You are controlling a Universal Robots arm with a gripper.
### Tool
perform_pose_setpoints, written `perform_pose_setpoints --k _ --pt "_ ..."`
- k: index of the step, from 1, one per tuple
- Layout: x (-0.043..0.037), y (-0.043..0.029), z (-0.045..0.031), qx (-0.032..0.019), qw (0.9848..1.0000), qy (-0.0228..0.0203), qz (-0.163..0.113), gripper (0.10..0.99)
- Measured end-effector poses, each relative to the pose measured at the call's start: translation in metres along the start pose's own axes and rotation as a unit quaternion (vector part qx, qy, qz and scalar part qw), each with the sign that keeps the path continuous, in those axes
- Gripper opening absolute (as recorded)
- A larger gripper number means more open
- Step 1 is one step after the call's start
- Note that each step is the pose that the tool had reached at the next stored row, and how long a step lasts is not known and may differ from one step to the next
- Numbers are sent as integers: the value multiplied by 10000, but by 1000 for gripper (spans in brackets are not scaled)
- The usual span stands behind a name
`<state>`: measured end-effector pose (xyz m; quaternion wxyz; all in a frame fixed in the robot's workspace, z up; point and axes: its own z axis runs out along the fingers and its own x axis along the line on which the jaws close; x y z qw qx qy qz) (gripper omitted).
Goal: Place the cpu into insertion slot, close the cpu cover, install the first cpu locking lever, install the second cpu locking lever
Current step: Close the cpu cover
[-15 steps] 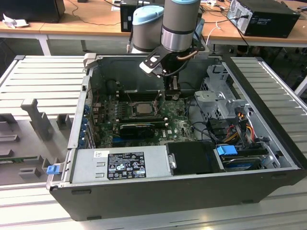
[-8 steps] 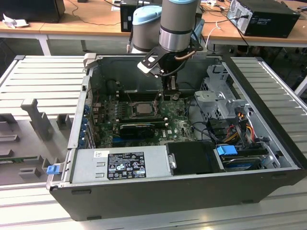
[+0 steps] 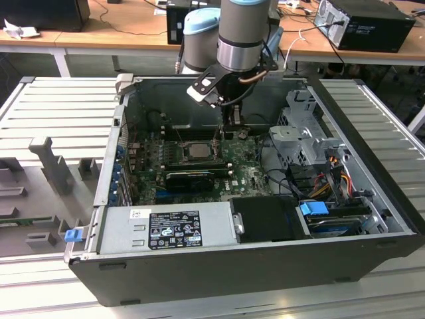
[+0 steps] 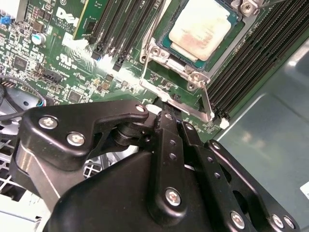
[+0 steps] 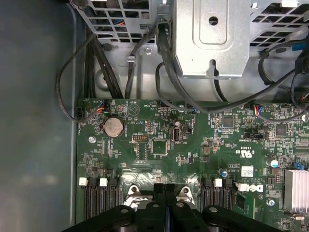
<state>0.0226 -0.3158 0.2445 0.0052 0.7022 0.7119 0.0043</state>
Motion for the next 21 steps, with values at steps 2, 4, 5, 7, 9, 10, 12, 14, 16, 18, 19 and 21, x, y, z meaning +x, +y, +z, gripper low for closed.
perform_pose_setpoints --k 2,4,5,7,9,10,12,14,16,18,19,21 --pt "0 -14 0 0 10000 0 -1 106" --pt "0 -25 0 0 10000 0 0 106" --pt "1 -36 0 0 10000 0 0 106" --pt "1 -53 -1 0 10000 0 0 106" --pt "1 -72 -1 0 10000 0 0 106" --pt "1 -82 -1 0 10000 0 0 106" --pt "1 -97 -1 0 10000 0 0 106" --pt "2 -119 -2 0 10000 0 0 106" --pt "2 -144 -2 0 10000 0 0 106" --pt "2 -168 -2 0 10000 0 0 106" --pt "2 -179 -2 0 10000 0 0 106" --pt "3 -205 -3 0 10000 0 0 106"
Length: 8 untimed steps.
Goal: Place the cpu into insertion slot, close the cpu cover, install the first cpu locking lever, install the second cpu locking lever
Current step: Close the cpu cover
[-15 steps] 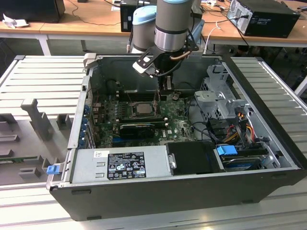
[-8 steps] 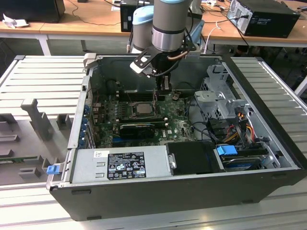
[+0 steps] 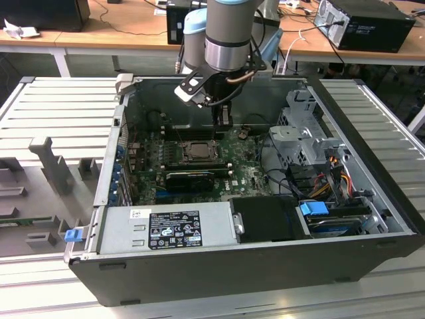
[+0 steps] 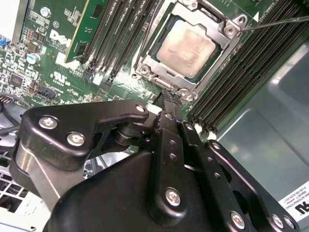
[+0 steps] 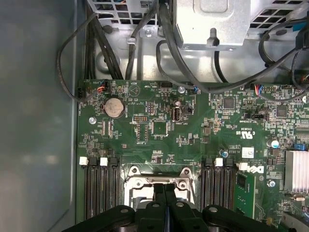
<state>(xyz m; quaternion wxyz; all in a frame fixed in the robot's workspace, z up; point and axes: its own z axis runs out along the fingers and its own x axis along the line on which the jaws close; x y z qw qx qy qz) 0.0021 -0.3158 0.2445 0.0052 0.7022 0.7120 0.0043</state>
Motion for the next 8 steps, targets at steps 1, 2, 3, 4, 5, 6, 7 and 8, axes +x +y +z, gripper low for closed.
perform_pose_setpoints --k 1,2,3,4,5,6,7,8 --pt "0 -7 0 0 10000 0 0 106" --pt "0 -13 0 0 10000 0 0 106" --pt "0 -22 0 0 10000 0 1 106" --pt "0 -29 0 0 10000 0 0 106" --pt "1 -39 0 0 10000 0 0 106" --pt "1 -51 2 0 10000 0 1 106" --pt "1 -56 5 0 10000 0 0 106" --pt "1 -64 7 0 10000 0 0 106"
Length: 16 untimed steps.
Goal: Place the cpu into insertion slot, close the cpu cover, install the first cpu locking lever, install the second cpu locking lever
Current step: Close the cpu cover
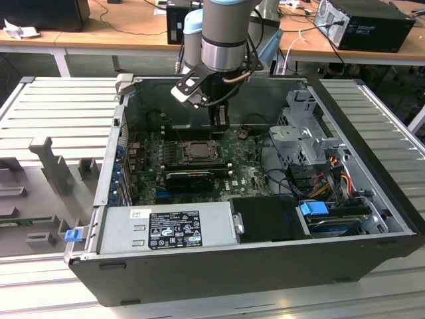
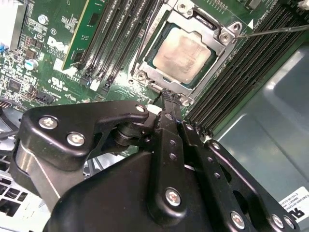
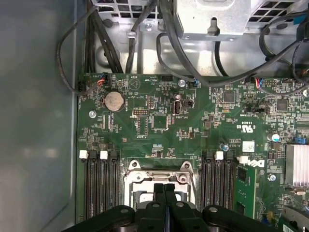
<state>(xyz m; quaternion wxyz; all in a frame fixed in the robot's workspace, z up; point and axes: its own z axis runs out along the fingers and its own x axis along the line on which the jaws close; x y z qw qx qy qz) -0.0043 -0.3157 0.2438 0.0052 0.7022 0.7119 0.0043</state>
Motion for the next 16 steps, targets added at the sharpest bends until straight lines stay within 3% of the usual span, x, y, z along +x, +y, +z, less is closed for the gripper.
perform_pose_setpoints --k 16 --pt "4 -258 53 2 10000 13 -30 106"
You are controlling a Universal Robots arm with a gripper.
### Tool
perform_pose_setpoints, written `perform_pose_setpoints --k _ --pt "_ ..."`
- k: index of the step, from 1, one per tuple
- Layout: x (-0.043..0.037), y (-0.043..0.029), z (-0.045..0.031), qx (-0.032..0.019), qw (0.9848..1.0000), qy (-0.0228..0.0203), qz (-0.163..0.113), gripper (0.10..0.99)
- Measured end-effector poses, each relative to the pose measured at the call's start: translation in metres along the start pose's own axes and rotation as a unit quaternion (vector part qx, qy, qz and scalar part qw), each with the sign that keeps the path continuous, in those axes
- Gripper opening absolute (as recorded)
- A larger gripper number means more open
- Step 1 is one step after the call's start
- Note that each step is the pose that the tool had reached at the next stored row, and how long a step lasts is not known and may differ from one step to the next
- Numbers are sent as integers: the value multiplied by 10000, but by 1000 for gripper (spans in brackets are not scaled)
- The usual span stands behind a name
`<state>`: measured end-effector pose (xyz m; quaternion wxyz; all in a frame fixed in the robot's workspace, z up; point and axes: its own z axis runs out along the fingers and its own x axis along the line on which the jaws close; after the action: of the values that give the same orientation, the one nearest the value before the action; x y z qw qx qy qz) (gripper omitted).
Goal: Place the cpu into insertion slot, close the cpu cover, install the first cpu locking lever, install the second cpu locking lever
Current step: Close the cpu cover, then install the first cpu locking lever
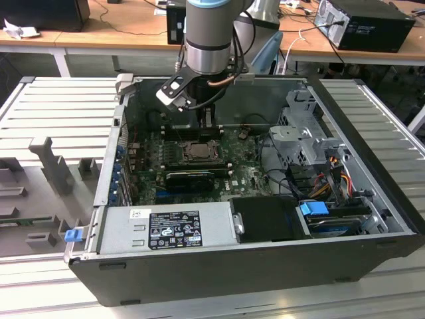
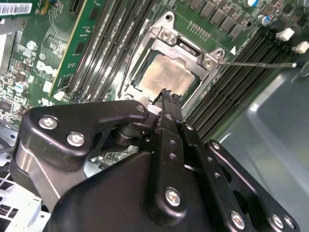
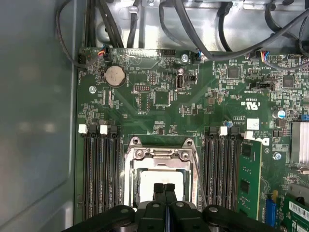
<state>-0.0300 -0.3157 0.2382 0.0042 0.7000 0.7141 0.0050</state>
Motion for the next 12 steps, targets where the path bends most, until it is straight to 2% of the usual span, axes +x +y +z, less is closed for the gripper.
perform_pose_setpoints --k 8,12 --pt "2 -101 -1 0 10000 6 0 106" --pt "2 -103 -22 0 10000 1 0 106"
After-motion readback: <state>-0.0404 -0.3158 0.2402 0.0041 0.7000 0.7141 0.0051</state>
